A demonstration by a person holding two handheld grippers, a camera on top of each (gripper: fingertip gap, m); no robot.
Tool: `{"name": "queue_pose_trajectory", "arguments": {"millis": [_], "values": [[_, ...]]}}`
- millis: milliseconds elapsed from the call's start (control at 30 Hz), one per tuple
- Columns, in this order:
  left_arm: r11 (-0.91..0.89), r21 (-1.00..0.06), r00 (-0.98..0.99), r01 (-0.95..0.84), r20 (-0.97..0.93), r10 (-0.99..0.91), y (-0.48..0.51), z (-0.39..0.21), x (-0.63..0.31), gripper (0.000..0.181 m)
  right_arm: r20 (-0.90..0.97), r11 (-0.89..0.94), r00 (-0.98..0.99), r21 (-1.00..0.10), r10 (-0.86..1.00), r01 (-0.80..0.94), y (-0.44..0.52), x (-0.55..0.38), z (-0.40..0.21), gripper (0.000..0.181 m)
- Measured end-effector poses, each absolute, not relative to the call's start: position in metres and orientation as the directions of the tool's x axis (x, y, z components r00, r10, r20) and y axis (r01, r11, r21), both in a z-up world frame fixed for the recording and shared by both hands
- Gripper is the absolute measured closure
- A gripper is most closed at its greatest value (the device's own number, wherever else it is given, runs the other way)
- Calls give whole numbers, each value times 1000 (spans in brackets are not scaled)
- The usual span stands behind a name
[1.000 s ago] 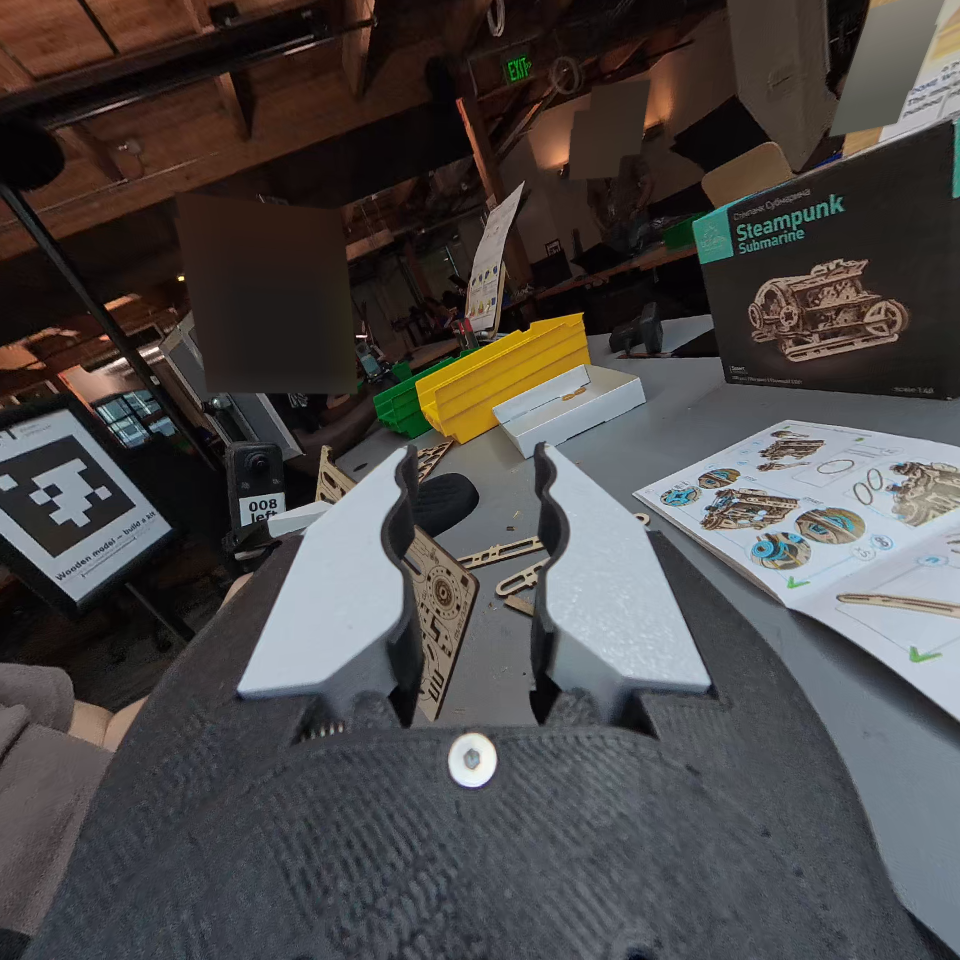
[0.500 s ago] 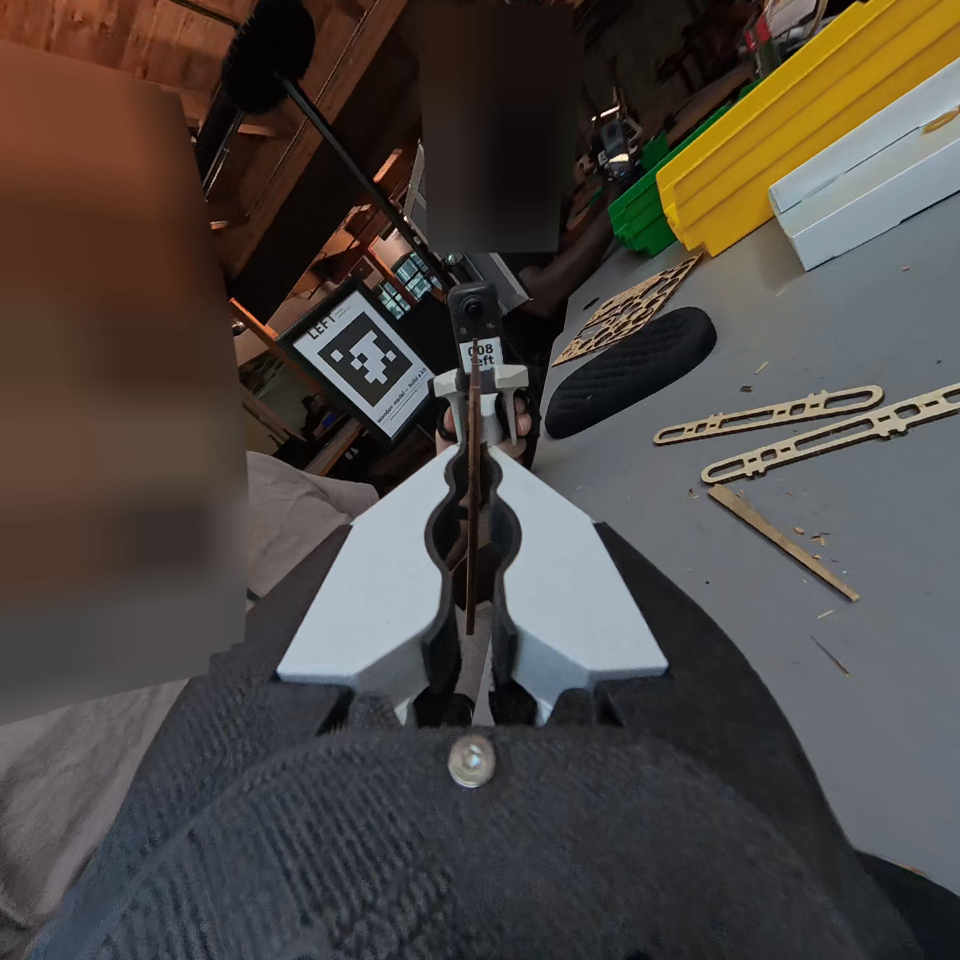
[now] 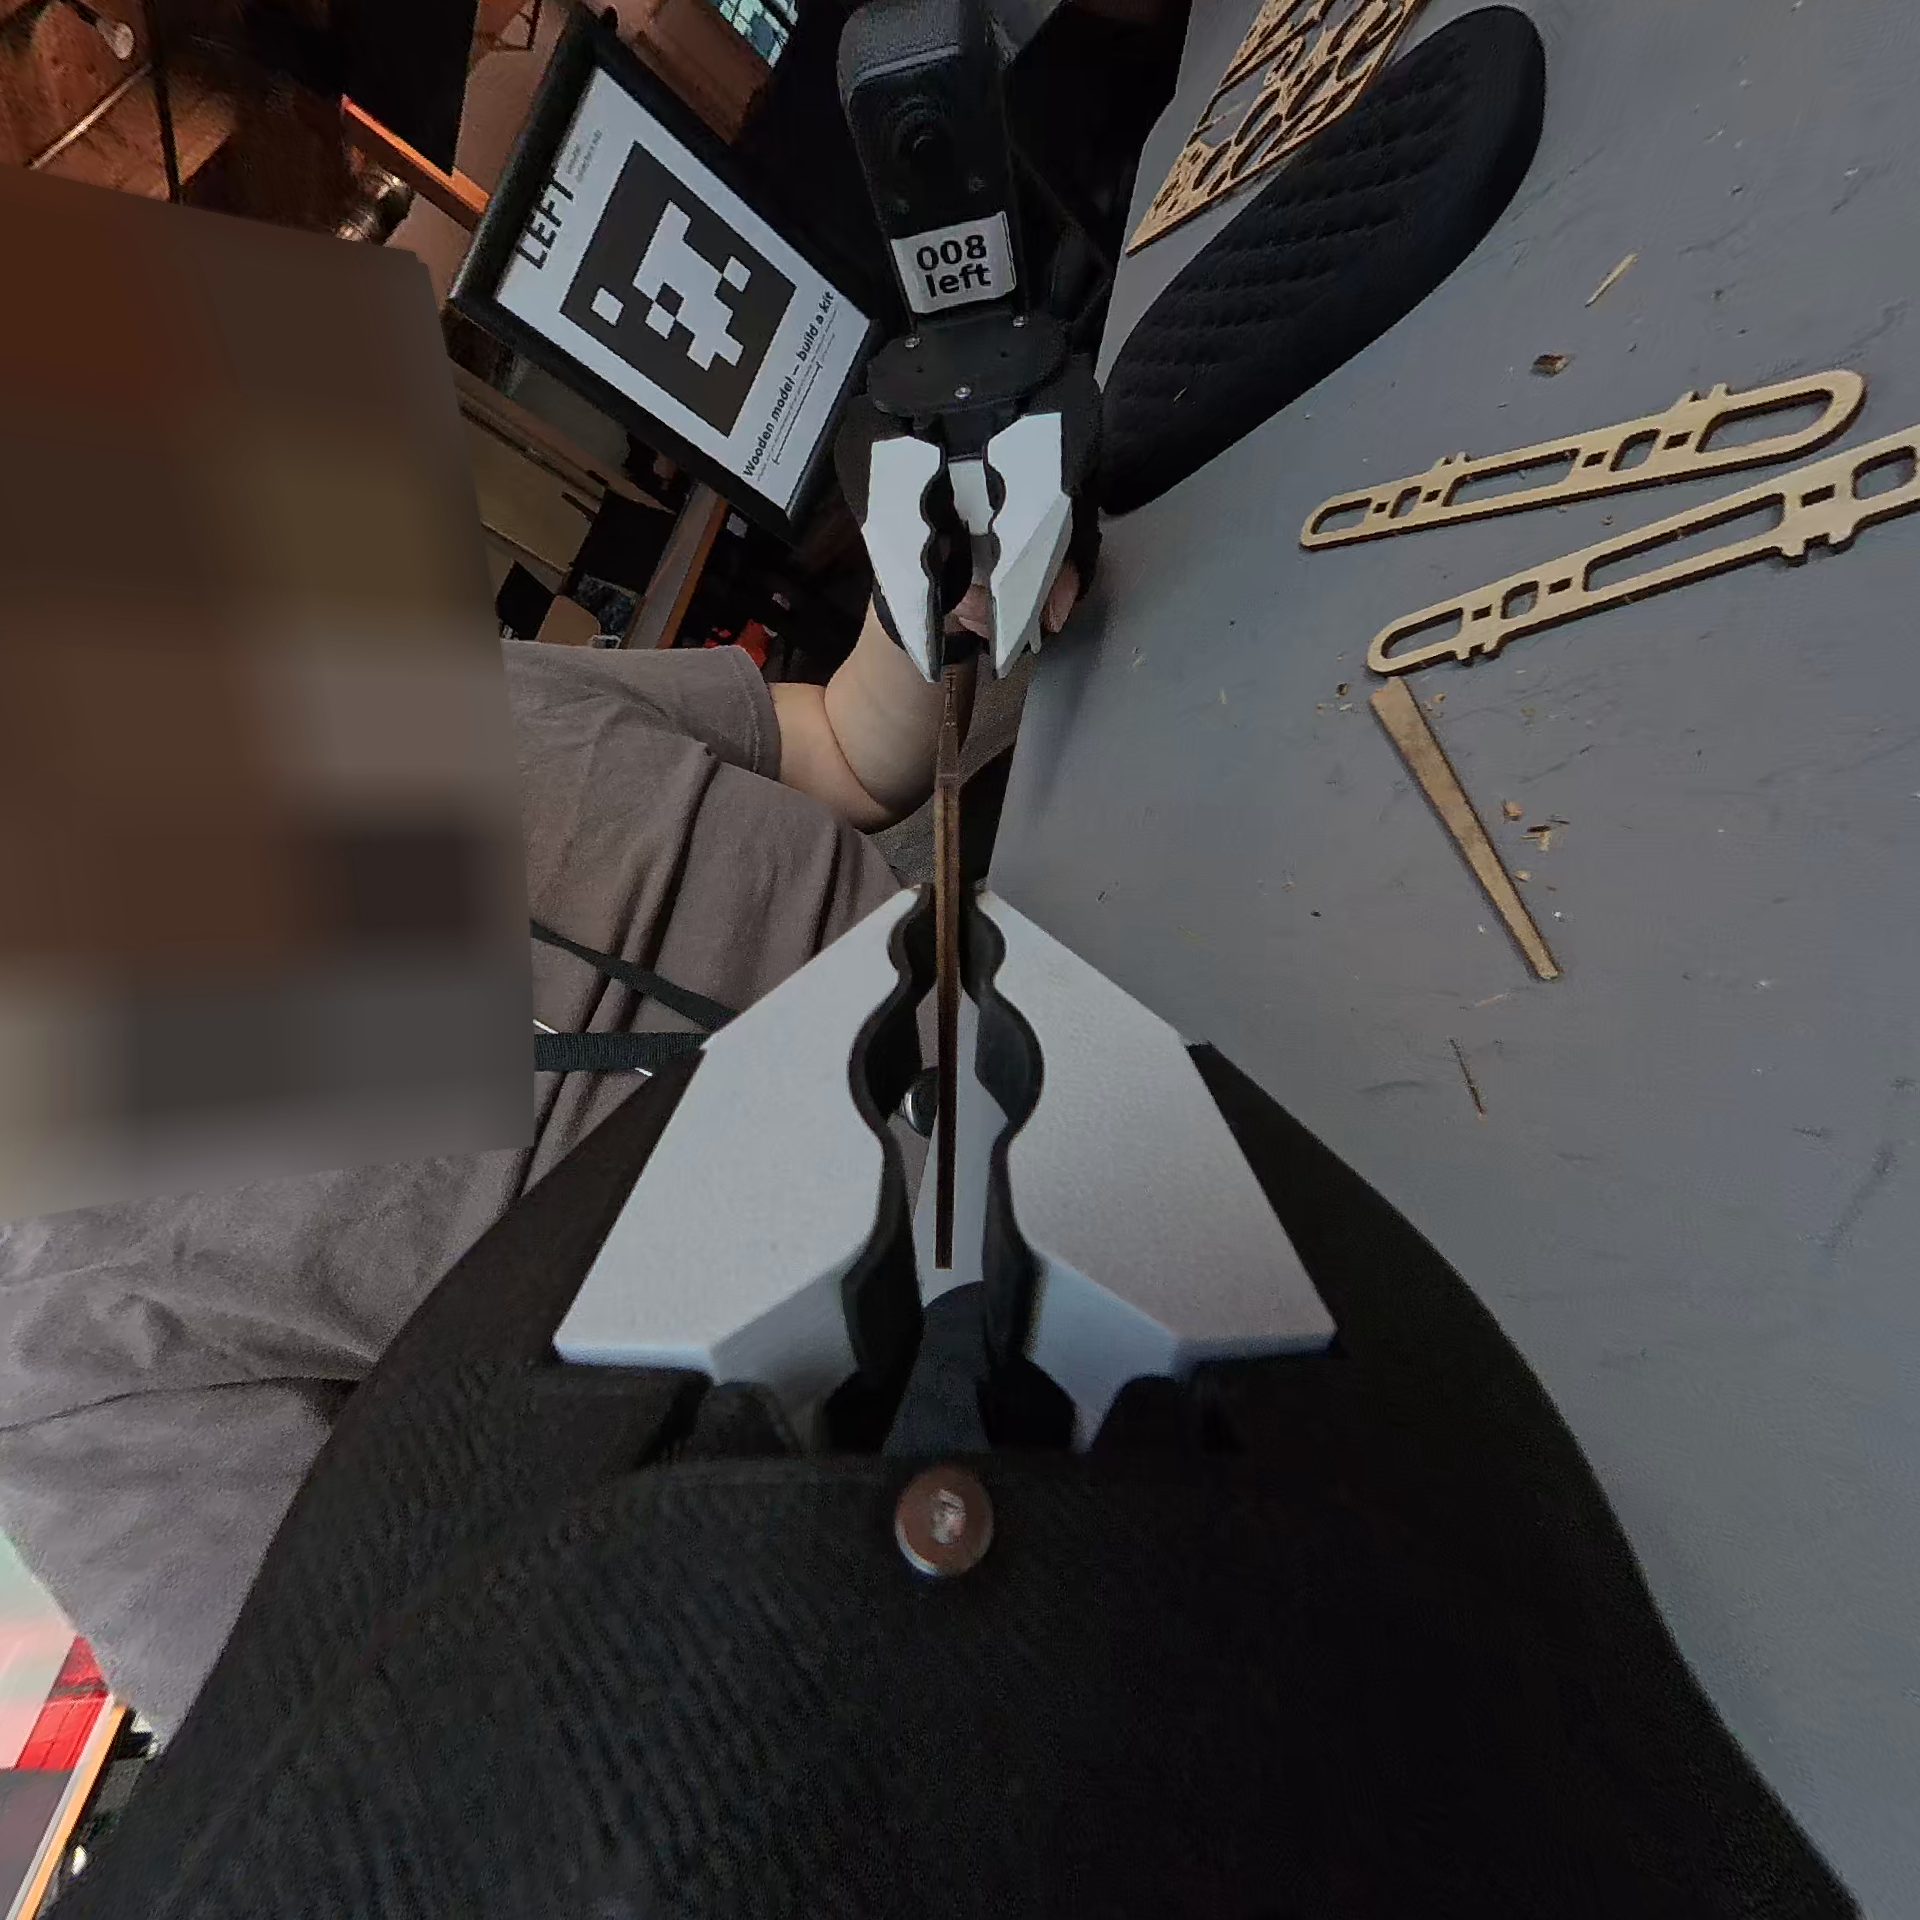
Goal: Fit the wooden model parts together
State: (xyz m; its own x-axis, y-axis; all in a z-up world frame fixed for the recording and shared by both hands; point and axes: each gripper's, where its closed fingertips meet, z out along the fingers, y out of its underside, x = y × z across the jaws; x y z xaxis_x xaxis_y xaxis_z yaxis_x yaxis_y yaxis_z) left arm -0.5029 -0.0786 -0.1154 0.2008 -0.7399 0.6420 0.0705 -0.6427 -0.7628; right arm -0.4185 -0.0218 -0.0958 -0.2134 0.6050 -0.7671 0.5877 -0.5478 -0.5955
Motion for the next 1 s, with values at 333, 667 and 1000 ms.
{"name": "queue_pose_trajectory", "arguments": {"millis": [333,667,1000], "values": [[-689,-725,231,-9,668,-707,-89,-137,-500,181,-774,-518,-229,-580,590,628,-16,-426,-120,181],[-614,-788,352,46,588,-728,-75,-133,-513,168,-779,-527,-242,-584,579,617,-12,-428,-127,181],[-646,-759,337,-76,591,-733,-90,-148,-500,180,-777,-517,-262,-590,572,621,-13,-426,-130,181]]}}
